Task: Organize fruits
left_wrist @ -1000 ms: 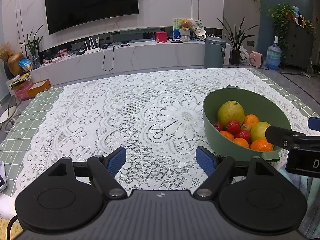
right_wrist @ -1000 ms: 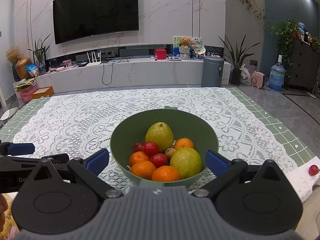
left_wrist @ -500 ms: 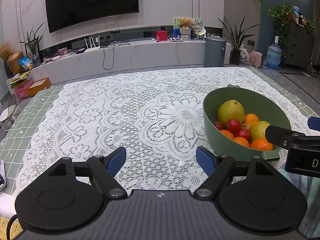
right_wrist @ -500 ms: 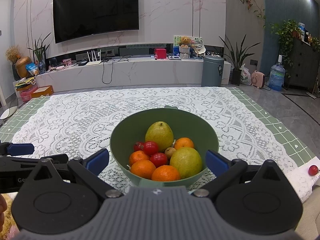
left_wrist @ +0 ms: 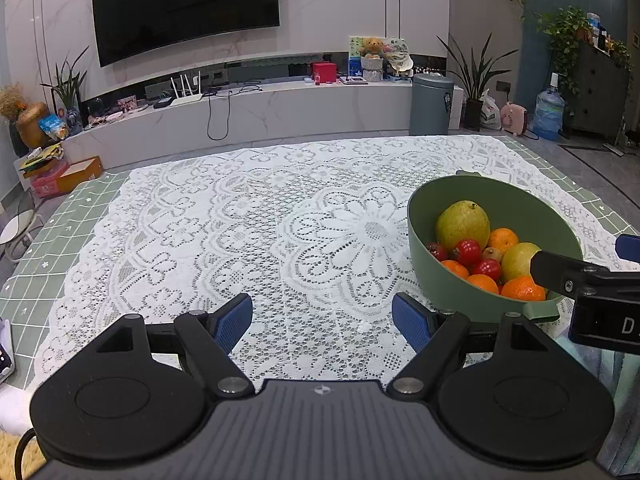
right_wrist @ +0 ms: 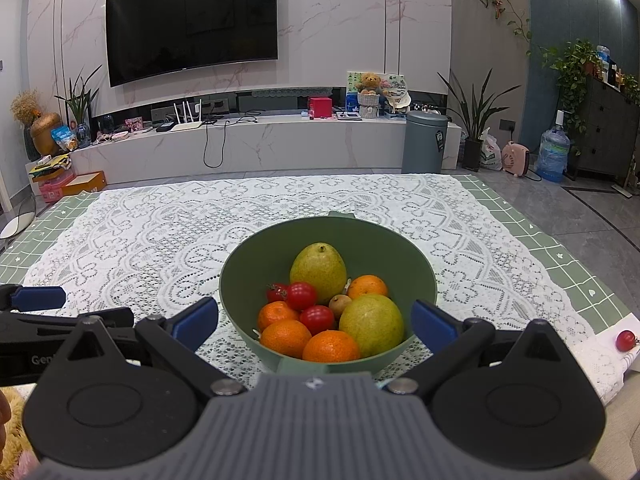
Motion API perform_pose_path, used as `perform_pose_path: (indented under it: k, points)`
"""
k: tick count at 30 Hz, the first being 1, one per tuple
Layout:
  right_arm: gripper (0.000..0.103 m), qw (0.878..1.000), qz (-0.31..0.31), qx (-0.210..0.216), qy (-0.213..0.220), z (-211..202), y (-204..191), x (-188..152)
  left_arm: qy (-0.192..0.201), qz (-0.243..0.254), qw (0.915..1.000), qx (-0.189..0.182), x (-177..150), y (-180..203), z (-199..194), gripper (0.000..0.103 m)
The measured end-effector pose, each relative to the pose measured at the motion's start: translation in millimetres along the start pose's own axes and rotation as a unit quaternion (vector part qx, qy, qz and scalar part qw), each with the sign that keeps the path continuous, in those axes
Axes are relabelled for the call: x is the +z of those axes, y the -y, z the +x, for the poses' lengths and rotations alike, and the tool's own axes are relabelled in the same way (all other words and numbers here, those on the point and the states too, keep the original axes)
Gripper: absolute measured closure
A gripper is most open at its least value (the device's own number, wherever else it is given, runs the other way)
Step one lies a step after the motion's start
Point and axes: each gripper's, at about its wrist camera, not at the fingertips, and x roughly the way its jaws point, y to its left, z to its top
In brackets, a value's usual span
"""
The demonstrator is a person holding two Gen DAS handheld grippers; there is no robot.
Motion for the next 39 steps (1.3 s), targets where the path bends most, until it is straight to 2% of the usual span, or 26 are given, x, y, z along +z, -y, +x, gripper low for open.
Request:
perform_pose_path:
  k: [39]
  points:
    - [0.004,1.0,0.0,0.0,-0.001,-0.5,-0.1,0.6,0.0,-0.001,1.0,0.006,2.7,0.3,-3.9,0.01]
